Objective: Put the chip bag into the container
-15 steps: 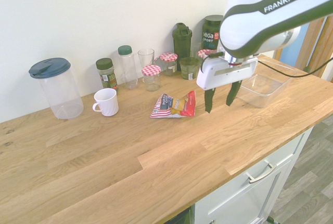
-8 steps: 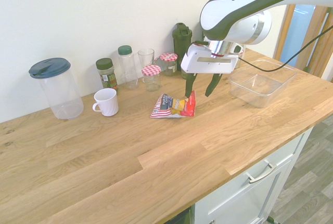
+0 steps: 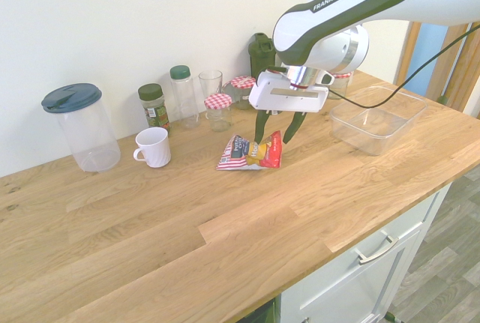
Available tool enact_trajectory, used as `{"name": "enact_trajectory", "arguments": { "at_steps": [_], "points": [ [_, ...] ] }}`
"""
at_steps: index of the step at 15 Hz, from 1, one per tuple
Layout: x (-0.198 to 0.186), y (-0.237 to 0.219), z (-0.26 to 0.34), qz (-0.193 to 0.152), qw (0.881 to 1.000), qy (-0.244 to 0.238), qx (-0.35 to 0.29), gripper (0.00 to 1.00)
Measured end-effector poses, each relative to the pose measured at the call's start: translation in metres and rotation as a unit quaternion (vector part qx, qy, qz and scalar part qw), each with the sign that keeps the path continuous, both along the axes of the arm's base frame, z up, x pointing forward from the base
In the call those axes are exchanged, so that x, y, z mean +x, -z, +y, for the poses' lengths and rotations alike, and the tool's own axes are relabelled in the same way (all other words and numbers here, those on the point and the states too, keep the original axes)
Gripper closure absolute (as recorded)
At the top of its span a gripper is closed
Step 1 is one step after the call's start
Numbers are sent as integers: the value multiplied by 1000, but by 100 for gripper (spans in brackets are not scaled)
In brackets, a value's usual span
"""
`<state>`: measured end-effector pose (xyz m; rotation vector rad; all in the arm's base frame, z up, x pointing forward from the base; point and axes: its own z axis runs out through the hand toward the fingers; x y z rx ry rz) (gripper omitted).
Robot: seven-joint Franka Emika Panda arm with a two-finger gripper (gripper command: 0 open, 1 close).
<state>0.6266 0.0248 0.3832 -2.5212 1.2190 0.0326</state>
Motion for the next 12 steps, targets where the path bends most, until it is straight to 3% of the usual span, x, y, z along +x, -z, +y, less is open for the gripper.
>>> {"name": "enact_trajectory", "arguments": {
  "at_steps": [5, 8, 12],
  "points": [
    [7, 14, -15, -9, 999, 5, 53, 100],
    [12, 35, -47, 2, 997, 13, 74, 100],
    [11, 40, -47, 5, 996, 8, 91, 100]
  ]
}}
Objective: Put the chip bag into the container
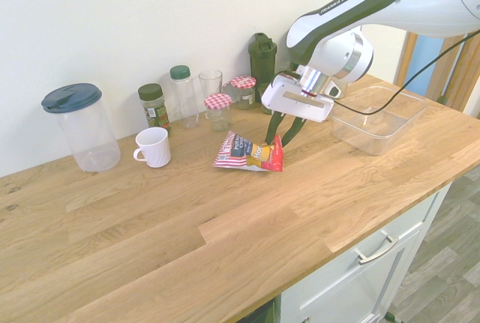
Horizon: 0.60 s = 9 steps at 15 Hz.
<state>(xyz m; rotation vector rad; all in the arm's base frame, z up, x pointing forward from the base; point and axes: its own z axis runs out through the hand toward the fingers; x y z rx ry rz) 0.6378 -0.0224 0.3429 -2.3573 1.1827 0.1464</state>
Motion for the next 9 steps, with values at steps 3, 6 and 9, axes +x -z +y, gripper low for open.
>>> {"name": "enact_trajectory", "arguments": {
  "at_steps": [3, 6, 9],
  "points": [
    [0, -1, 4, -4, 1000, -5, 6, 100],
    [0, -6, 5, -10, 1000, -7, 6, 100],
    [-1, -13, 7, -15, 1000, -9, 5, 100]
  ]
}}
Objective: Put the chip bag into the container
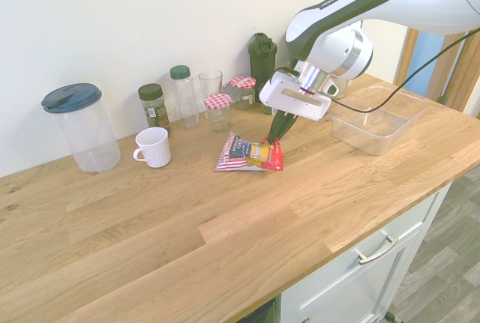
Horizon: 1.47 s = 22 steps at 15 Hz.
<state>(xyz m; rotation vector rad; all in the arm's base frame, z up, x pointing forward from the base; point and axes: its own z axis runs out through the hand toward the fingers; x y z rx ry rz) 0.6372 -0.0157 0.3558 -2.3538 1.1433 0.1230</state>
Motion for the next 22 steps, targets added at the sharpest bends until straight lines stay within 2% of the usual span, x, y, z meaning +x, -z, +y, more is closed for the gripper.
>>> {"name": "enact_trajectory", "arguments": {
  "at_steps": [3, 5, 9, 12, 16, 22],
  "points": [
    [-5, -24, 8, -16, 1000, -10, -14, 100],
    [-18, -63, 11, -38, 999, -10, -38, 100],
    [-75, -150, -8, -82, 993, 17, -85, 100],
    [-123, -186, -42, -100, 989, 44, -101, 100],
    [-167, -192, -106, -114, 985, 72, -104, 100],
    [-193, -188, -188, -131, 985, 79, -82, 100]
  ]
}}
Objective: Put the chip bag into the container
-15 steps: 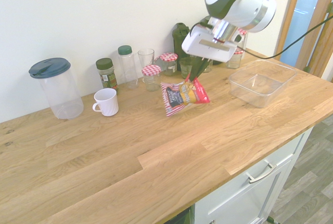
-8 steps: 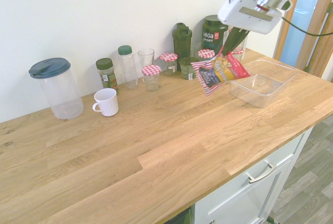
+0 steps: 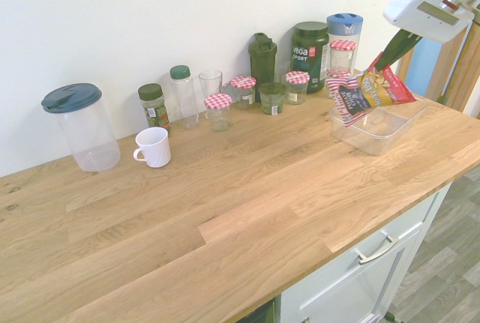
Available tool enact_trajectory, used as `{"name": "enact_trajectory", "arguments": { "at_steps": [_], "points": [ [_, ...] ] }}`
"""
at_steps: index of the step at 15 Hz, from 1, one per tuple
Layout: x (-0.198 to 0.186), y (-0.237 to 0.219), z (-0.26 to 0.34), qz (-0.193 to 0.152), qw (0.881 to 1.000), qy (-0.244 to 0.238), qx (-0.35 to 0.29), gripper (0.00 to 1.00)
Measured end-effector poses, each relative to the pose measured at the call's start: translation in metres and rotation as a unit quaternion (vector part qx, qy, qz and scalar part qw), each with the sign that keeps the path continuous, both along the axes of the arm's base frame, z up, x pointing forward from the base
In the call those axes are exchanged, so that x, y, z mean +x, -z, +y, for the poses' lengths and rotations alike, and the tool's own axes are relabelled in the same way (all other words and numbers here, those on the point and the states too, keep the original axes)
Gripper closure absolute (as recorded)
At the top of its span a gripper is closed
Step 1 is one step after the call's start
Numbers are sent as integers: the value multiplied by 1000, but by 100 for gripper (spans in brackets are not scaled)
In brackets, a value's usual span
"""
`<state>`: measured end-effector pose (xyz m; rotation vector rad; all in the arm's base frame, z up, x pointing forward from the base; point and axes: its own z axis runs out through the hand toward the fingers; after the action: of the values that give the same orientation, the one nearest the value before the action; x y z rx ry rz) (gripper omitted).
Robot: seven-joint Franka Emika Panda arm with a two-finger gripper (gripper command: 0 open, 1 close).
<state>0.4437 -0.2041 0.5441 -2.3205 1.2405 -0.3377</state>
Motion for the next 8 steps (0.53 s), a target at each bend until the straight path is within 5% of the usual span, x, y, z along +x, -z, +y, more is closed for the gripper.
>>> {"name": "enact_trajectory", "arguments": {
  "at_steps": [8],
  "points": [
    [36, 12, -88, 20, 1000, -6, 14, 100]
  ]
}}
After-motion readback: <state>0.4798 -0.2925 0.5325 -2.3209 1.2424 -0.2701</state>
